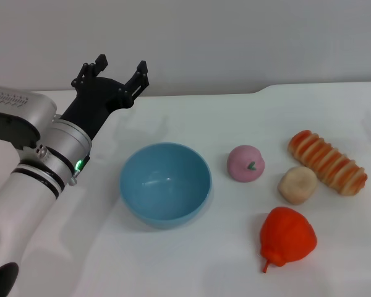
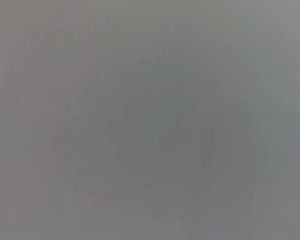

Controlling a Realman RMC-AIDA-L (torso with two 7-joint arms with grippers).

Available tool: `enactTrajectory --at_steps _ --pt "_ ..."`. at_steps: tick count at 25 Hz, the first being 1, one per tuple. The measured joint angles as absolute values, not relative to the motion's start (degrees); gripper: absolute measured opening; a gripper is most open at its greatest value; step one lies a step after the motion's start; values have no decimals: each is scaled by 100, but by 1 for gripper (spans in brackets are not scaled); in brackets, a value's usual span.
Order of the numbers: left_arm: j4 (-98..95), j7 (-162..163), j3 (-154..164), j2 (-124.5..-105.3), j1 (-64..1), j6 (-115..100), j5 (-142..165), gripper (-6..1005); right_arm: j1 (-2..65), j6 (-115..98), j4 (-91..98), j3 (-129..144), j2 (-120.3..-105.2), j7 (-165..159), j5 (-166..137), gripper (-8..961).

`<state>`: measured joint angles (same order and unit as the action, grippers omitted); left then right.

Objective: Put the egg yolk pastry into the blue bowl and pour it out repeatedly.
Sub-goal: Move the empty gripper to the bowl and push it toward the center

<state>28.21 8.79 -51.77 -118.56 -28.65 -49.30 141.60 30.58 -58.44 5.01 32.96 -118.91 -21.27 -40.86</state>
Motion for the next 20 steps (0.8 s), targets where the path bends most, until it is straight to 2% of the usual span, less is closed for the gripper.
enactTrajectory --at_steps 20 --pt "2984 1332 -5151 -11828 -2845 -4883 14175 831 3052 -5844 509 3296 -11891 -2127 -4087 690"
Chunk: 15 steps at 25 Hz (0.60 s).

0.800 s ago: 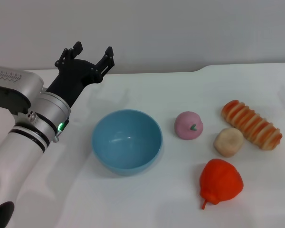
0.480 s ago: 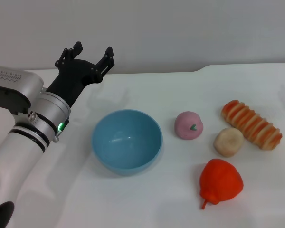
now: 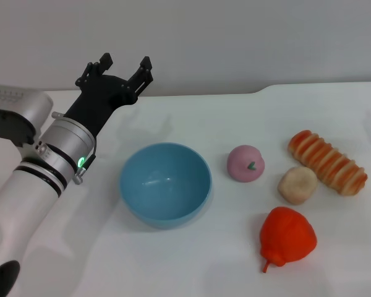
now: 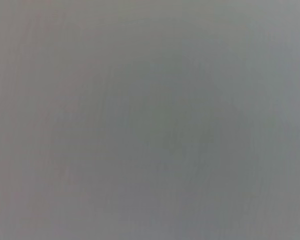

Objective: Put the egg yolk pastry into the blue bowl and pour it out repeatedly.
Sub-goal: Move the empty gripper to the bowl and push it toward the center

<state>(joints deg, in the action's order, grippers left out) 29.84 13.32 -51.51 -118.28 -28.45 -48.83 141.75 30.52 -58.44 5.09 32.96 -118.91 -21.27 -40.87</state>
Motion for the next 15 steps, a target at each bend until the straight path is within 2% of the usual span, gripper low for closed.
enactTrajectory --at_steps 6,15 --pt "3119 1735 -5176 -11691 -2882 -4494 14274 832 3006 -5839 503 3287 -11900 -2152 -4087 690" --pt "4303 2277 -5453 -11122 -2771 -2556 14985 831 2995 -5827 494 3287 -11900 -2131 -4087 690"
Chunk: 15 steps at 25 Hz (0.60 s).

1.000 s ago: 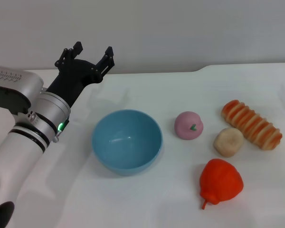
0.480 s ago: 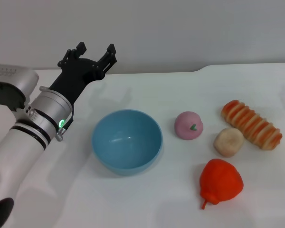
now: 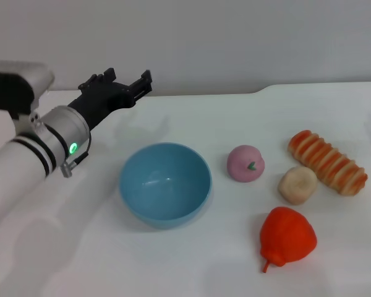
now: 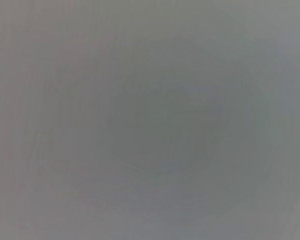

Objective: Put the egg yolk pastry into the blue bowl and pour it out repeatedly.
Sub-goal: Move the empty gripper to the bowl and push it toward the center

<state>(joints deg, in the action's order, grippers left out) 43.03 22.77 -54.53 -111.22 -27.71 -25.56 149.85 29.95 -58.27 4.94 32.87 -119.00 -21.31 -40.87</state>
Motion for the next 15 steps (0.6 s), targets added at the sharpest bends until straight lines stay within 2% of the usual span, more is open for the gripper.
enactTrajectory --at_steps 4,6,10,13,15 --pt "5180 2383 -5704 -10893 -2641 -1175 15278 829 3001 -5826 500 3287 -11896 -2129 -4087 690" --pt "5180 2383 -5704 -10893 -2641 -1175 15278 828 3003 -5827 501 3287 -11895 -2128 -4087 690" --pt "6232 1967 -6202 -10785 -2454 818 15443 813 3006 -5826 501 3287 -11893 -2127 -4087 691" --pt "6728 1291 -6691 -10888 -2387 1950 15427 798 3010 -5826 500 3287 -11891 -2127 -4087 691" --pt "6999 572 -7267 -11147 -2369 2836 15412 788 3014 -5827 497 3286 -11891 -2126 -4087 691"
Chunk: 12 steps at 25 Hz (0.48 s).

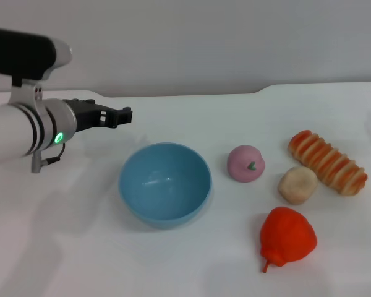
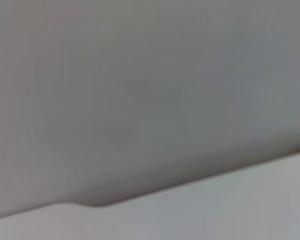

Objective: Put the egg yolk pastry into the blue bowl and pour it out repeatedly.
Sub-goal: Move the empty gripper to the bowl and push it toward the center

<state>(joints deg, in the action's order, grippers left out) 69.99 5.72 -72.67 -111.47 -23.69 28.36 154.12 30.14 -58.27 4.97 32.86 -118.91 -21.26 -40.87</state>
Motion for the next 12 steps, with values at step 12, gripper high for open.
enactTrajectory --at_steps 12 --pt "7336 -2099 -9568 -11749 -2785 5713 14372 735 2982 -5821 466 3290 -11900 -2126 -4087 690"
